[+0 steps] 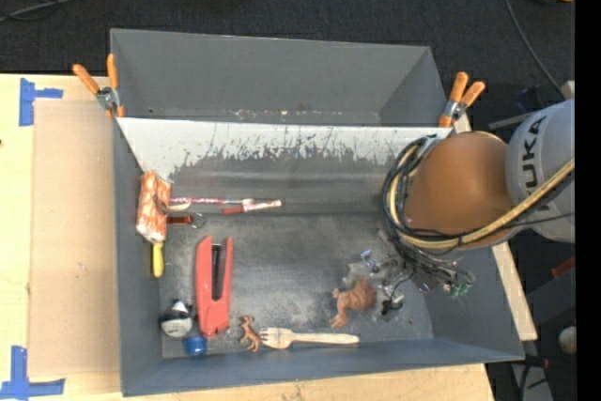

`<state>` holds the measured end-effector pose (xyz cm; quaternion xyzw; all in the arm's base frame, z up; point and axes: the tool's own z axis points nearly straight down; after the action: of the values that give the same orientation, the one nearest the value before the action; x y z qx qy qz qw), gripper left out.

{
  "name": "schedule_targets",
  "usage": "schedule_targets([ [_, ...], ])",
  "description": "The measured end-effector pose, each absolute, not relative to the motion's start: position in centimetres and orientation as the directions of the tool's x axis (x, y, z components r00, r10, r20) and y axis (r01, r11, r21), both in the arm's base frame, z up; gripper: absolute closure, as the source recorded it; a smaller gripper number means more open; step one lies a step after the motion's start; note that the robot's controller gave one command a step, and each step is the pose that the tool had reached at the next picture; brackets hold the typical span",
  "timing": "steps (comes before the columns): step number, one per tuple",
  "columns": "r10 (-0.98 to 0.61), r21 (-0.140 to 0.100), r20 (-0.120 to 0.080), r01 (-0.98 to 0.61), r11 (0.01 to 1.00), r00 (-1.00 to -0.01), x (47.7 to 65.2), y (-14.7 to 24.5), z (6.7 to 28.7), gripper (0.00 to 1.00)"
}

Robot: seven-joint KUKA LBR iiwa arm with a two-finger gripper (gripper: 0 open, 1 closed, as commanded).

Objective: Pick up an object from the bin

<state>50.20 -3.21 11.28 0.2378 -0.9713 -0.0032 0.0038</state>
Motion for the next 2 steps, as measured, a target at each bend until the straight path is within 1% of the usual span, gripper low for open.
schedule_targets([
  [1, -0.461, 0.010, 0.008, -0.461, 0.887, -0.887, 50.1, -3.2, 12.6, 1.00],
  [2, -0.460, 0.009, 0.005, -0.460, 0.888, -0.888, 50.2, -3.1, 14.0, 1.00],
])
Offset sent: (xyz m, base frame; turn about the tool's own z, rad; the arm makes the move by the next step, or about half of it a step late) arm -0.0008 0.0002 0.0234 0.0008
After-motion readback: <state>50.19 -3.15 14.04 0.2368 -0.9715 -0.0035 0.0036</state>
